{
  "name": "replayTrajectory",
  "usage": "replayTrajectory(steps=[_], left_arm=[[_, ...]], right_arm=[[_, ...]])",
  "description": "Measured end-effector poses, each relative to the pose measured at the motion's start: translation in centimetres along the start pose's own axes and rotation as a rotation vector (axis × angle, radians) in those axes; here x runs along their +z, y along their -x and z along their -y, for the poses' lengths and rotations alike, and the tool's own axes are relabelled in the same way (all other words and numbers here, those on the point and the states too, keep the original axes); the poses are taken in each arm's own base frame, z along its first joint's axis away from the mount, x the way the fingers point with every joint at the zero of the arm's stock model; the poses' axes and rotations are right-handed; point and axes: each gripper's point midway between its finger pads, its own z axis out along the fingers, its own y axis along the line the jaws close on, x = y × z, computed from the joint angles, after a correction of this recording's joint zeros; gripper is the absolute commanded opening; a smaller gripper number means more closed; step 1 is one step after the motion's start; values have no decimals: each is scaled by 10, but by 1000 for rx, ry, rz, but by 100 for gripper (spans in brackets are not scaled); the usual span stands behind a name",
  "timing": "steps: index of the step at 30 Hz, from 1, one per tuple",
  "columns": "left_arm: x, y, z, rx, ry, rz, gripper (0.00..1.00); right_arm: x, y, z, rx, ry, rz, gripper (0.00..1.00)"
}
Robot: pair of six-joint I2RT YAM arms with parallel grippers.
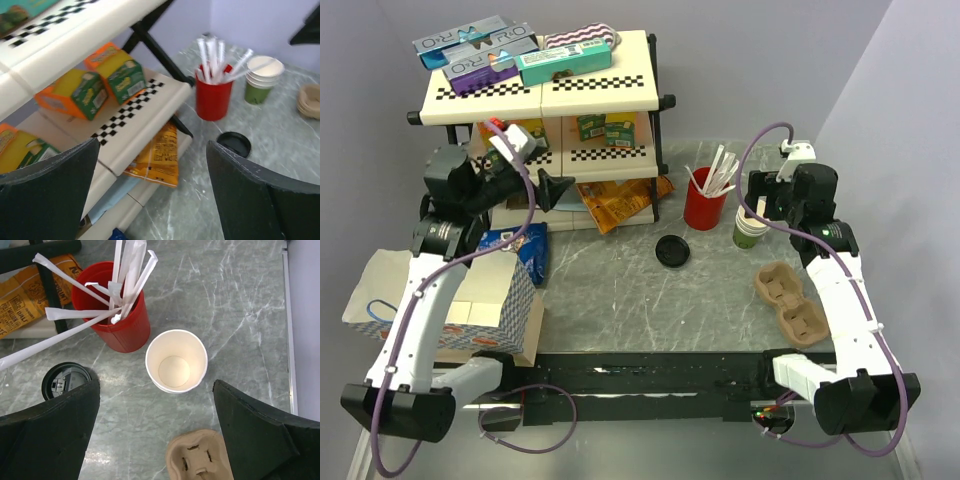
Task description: Pack the takeout coffee
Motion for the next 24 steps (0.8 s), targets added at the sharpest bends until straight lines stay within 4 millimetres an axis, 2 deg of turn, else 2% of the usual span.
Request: replayTrajectory(steps=[4, 6, 10, 12, 13, 14, 15, 16, 17, 19, 20, 24], left_arm=[[12, 3, 18, 52, -100, -45, 92], [20, -1, 30, 76, -154, -74, 91], [36, -29, 47, 68, -228, -166, 89], [44, -48, 53, 49, -248, -223, 78], [47, -56, 54, 41, -251, -247, 65], [50, -65, 55, 33, -251, -275, 53], [54, -74, 55, 34, -251, -301, 30], [56, -79, 56, 27, -250, -318, 1], [58, -87, 56, 27, -253, -345, 1], [64, -97, 55, 24, -254, -388, 1], [69, -101, 52, 25, -255, -409, 1], [90, -114, 42, 17, -251, -468, 1]], right_arm=[[-4, 3, -6, -26, 38, 12, 100], [-5, 3, -13, -61, 86, 18, 100], [-13, 5, -32, -147, 212, 39, 100], [-21, 7, -41, -183, 270, 60, 95], [-25, 8, -45, -200, 295, 71, 89], [-29, 10, -48, -213, 316, 83, 76], [-33, 11, -51, -225, 335, 94, 65], [-35, 12, -53, -236, 350, 102, 48], [-37, 12, -56, -244, 364, 105, 20], [-39, 11, -60, -259, 393, 105, 4], [-39, 9, -62, -257, 406, 98, 0], [-41, 7, -65, -250, 428, 92, 0]])
